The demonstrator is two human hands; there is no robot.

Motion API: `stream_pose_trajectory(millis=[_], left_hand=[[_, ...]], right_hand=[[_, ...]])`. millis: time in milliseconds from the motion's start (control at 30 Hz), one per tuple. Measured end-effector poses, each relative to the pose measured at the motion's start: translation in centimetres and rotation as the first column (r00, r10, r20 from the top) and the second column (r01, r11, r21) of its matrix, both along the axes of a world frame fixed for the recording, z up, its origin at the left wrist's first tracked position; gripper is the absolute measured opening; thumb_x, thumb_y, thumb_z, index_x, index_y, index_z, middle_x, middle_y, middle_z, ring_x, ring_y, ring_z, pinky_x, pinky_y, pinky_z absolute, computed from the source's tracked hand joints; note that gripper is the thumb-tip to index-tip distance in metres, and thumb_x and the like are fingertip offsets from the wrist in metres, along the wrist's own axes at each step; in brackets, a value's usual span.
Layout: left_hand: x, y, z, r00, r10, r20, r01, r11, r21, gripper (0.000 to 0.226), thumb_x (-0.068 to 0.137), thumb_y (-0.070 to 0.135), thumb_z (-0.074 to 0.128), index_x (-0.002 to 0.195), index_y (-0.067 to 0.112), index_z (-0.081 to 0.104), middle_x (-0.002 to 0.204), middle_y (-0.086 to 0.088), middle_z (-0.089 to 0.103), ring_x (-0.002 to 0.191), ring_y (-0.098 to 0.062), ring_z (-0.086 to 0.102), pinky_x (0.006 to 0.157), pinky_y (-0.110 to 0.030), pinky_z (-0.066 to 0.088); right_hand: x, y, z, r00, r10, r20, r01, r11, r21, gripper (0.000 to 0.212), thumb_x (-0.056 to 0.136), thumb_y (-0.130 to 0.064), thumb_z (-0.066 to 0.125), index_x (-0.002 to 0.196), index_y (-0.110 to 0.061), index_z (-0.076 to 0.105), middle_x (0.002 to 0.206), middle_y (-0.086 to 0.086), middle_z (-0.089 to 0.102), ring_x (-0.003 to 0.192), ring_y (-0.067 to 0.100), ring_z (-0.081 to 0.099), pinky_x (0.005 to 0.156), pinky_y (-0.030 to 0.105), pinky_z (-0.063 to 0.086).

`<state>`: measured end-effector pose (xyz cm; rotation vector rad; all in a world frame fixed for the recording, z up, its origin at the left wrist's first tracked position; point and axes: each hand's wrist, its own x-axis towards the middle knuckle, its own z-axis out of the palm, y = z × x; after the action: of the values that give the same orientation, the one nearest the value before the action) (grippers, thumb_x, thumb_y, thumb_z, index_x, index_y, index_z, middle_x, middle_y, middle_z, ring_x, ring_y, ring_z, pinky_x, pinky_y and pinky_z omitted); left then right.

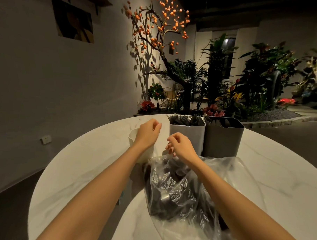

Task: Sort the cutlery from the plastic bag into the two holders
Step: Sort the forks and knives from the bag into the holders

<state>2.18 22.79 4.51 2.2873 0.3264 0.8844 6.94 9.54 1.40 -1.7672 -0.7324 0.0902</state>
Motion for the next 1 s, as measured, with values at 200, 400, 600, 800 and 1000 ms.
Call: stream_pose_trajectory(millis=[200, 400, 600, 800, 1000], left_hand=[[-0.6, -4.8, 0.8, 0.99, -0.143, -0.012, 0.143, 0.989, -0.044, 0.039, 0.102, 0.019, 0.038, 0.064, 0.02, 0.047, 0.063, 0.0, 0.052, 0.06, -0.015, 0.047, 0.065, -0.035, 0.042], [-1.9, -8.7, 0.2, 0.983, -0.186, -0.008, 0.185, 0.98, -0.073, 0.045, 0.101, 0.019, 0.041, 0.057, 0.018, 0.044, 0.058, 0.001, 0.048, 0.059, -0.015, 0.043, 0.064, -0.033, 0.035], [-3.3, -11.9, -1.0, 0.975, -0.224, -0.017, 0.22, 0.969, -0.109, 0.041, 0.102, 0.022, 0.041, 0.061, 0.02, 0.047, 0.062, 0.002, 0.05, 0.061, -0.012, 0.045, 0.065, -0.031, 0.036], [-5.1, -14.5, -2.7, 0.962, -0.272, 0.002, 0.269, 0.951, -0.155, 0.039, 0.102, 0.022, 0.042, 0.064, 0.021, 0.051, 0.06, 0.001, 0.053, 0.057, -0.012, 0.047, 0.062, -0.031, 0.042], [-6.3, -15.3, -5.9, 0.951, -0.305, -0.04, 0.304, 0.952, -0.039, 0.03, 0.093, 0.039, 0.054, 0.073, 0.018, 0.062, 0.07, 0.003, 0.064, 0.068, -0.018, 0.06, 0.068, -0.042, 0.053]], right_hand=[[-1.6, -2.5, 2.0, 0.995, -0.099, -0.002, 0.098, 0.991, 0.088, 0.023, 0.1, -0.013, 0.035, 0.082, -0.013, 0.049, 0.065, 0.005, 0.059, 0.054, 0.015, 0.051, 0.051, 0.025, 0.04], [-3.1, -5.9, 3.0, 0.988, -0.155, 0.009, 0.15, 0.97, 0.193, 0.028, 0.097, -0.008, 0.038, 0.073, -0.009, 0.051, 0.055, 0.004, 0.055, 0.038, 0.008, 0.045, 0.04, 0.021, 0.037], [-4.3, -8.8, 1.8, 0.984, -0.176, 0.008, 0.17, 0.959, 0.226, 0.033, 0.098, -0.007, 0.038, 0.069, -0.009, 0.053, 0.057, 0.01, 0.055, 0.043, 0.015, 0.045, 0.039, 0.022, 0.037], [-5.3, -11.4, 0.0, 0.983, -0.177, 0.041, 0.159, 0.948, 0.274, 0.039, 0.099, -0.008, 0.035, 0.063, -0.007, 0.053, 0.053, 0.007, 0.052, 0.042, 0.012, 0.044, 0.042, 0.022, 0.036], [-4.9, -13.7, -3.8, 0.951, -0.283, 0.124, 0.239, 0.928, 0.285, 0.044, 0.1, -0.009, 0.039, 0.057, -0.01, 0.049, 0.052, 0.004, 0.05, 0.047, 0.012, 0.044, 0.047, 0.022, 0.037]])
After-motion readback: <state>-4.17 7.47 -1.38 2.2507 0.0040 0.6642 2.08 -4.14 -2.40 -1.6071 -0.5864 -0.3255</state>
